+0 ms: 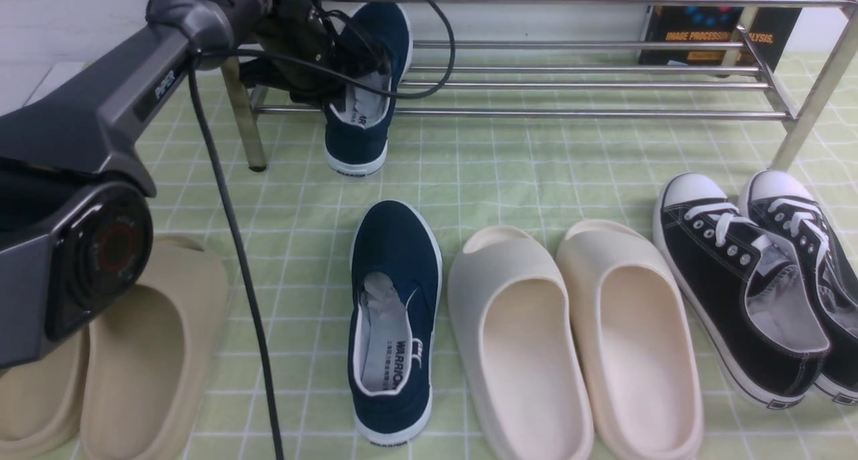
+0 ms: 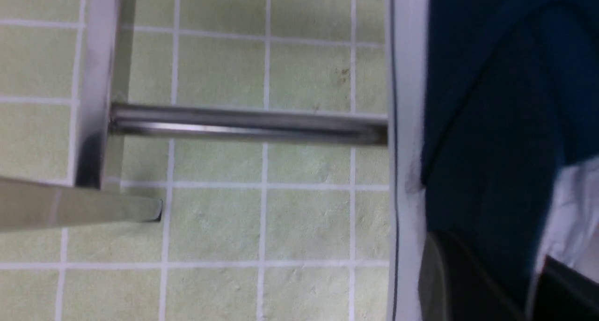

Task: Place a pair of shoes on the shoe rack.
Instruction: Use the left arm to put a shoe into the shoe rack

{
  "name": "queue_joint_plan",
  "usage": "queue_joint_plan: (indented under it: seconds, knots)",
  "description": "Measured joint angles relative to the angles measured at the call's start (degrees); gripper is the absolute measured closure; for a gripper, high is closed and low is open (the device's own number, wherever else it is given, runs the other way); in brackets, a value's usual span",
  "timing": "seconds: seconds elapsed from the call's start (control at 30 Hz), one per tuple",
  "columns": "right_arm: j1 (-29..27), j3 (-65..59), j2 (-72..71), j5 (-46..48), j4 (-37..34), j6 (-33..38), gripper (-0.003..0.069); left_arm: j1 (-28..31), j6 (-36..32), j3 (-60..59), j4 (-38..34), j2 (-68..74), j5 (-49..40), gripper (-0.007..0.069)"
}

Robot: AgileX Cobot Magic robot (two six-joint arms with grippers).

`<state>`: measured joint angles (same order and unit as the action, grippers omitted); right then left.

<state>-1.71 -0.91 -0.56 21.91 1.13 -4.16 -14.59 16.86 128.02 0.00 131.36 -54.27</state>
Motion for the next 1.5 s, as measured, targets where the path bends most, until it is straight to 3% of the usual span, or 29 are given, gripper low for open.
queue_joint_plan:
  seconds: [0.2, 0.4, 0.5, 0.73, 0.9, 1.13, 1.4, 1.5]
  knots:
    - [0.0, 0.0, 0.0, 0.0, 0.0, 0.0, 0.0413, 0.0, 0.0, 0.2, 0.4, -3.2, -1.2, 0.0407]
    - [0.0, 0.0, 0.0, 0.0, 0.0, 0.0, 0.0413, 0.0, 0.0, 0.2, 3.1, -9.0, -9.0, 0.0396]
    - [0.0, 0.0, 0.0, 0.0, 0.0, 0.0, 0.0413, 0.0, -0.6, 0.4, 4.2, -11.9, -13.1, 0.0423]
    - [0.0, 0.0, 0.0, 0.0, 0.0, 0.0, 0.0413, 0.0, -2.9, -3.8, 3.0, -17.9, -17.1, 0.0622]
    - [0.0, 0.0, 0.0, 0.0, 0.0, 0.0, 0.0413, 0.0, -4.9, -17.5, -2.9, -20.6, -17.0, 0.0638]
    - [0.0, 0.0, 0.0, 0.0, 0.0, 0.0, 0.0413, 0.0, -7.5, -34.9, -12.8, -20.6, -2.8, 0.0638]
    - [0.0, 0.0, 0.0, 0.0, 0.0, 0.0, 0.0413, 0.0, -8.1, -36.3, -17.7, -18.7, 15.1, 0.0638]
    - [0.0, 0.0, 0.0, 0.0, 0.0, 0.0, 0.0413, 0.0, -8.1, -35.2, -18.0, -17.5, 16.4, 0.0638]
